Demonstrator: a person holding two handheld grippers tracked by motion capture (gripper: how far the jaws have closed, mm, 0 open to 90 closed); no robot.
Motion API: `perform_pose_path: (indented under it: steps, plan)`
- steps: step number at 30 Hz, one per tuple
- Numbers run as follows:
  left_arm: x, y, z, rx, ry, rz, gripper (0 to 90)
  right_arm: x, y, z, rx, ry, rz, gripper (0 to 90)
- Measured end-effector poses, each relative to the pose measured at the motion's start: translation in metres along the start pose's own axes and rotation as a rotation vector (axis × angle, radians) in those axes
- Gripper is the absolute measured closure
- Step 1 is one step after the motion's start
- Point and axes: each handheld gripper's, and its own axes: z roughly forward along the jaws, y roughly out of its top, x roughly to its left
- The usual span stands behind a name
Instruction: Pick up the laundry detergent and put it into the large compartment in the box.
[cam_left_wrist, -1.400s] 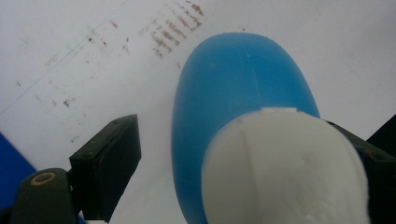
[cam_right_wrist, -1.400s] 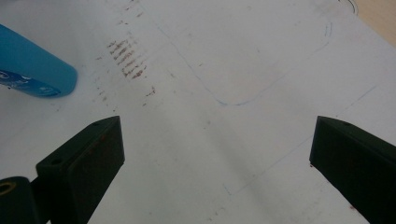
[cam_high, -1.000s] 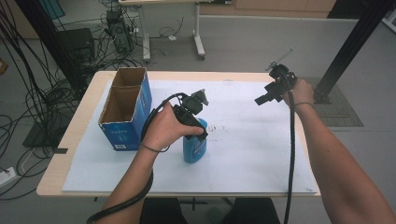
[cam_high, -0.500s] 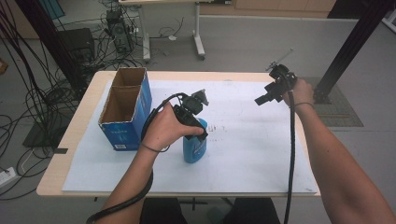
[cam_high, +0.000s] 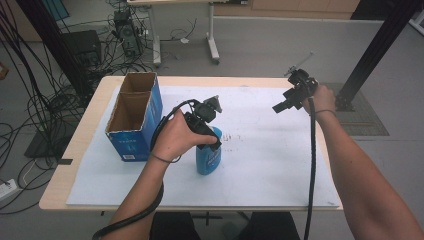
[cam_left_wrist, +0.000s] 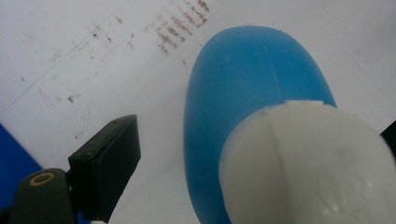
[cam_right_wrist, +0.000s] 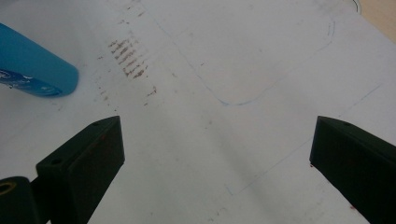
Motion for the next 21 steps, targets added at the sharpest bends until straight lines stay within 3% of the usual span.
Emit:
perform_pose_path:
  steps: [6,17,21]
  plan:
    - [-0.0025,0.0013,-0.0004,0.004,-0.008,0.004,16.4,0.0001,0.0005,0.0006,0.003,0.000,0.000,2.8]
    - [-0.0066,0.0020,-0.0032,-0.005,-0.046,0.022,35.9,-0.0002,-0.0002,-0.0008,0.006,-0.004,0.001,2.9]
    - [-0.0070,0.0021,-0.0034,-0.001,-0.044,0.019,36.9,0.0002,-0.0001,-0.0012,0.005,-0.006,0.002,2.9]
